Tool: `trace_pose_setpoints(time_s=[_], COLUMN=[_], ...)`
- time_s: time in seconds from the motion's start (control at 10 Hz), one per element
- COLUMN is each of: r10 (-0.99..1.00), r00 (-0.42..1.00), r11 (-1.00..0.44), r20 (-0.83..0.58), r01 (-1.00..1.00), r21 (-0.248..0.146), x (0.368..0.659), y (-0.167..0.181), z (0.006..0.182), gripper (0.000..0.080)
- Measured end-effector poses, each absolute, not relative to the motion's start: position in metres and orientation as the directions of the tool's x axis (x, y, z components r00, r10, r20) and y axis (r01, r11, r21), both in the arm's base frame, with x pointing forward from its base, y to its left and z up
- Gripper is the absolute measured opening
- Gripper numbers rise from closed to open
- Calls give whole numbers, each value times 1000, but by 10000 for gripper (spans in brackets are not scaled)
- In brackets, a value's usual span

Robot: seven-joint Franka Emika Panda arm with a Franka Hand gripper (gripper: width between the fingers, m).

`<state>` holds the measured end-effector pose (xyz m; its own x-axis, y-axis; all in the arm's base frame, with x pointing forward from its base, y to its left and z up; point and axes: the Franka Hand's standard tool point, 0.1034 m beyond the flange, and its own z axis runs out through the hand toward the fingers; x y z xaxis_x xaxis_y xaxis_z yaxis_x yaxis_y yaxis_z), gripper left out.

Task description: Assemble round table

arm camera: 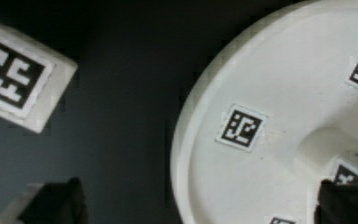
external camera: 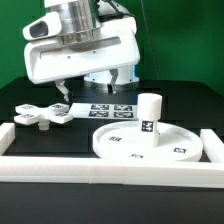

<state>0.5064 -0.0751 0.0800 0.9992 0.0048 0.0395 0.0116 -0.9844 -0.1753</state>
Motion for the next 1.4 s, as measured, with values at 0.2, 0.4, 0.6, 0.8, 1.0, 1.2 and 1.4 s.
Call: trace_pose_setpoints(time_s=[0.2, 0.4, 0.6, 0.8, 1.0, 1.2, 1.4], r10=[12, -24, -9, -25, -19, -19, -25], r00=[990, 982, 987, 987, 992, 990, 999], r11=[-998, -1000, -1000, -1000, -999, -1000, -998], r20=[140, 186, 157, 158, 123, 143, 40], r01=[21, -23, -7, -23, -15, -18, -23], r21=[-62, -10, -15, -16, -37, -5, -56], x=[509, 500, 488, 488, 492, 491, 482], y=[-86, -109, -136, -136, -133, -155, -160], z=[77, 76, 73, 72, 71, 72, 69], gripper=[649, 649, 649, 649, 649, 649, 649])
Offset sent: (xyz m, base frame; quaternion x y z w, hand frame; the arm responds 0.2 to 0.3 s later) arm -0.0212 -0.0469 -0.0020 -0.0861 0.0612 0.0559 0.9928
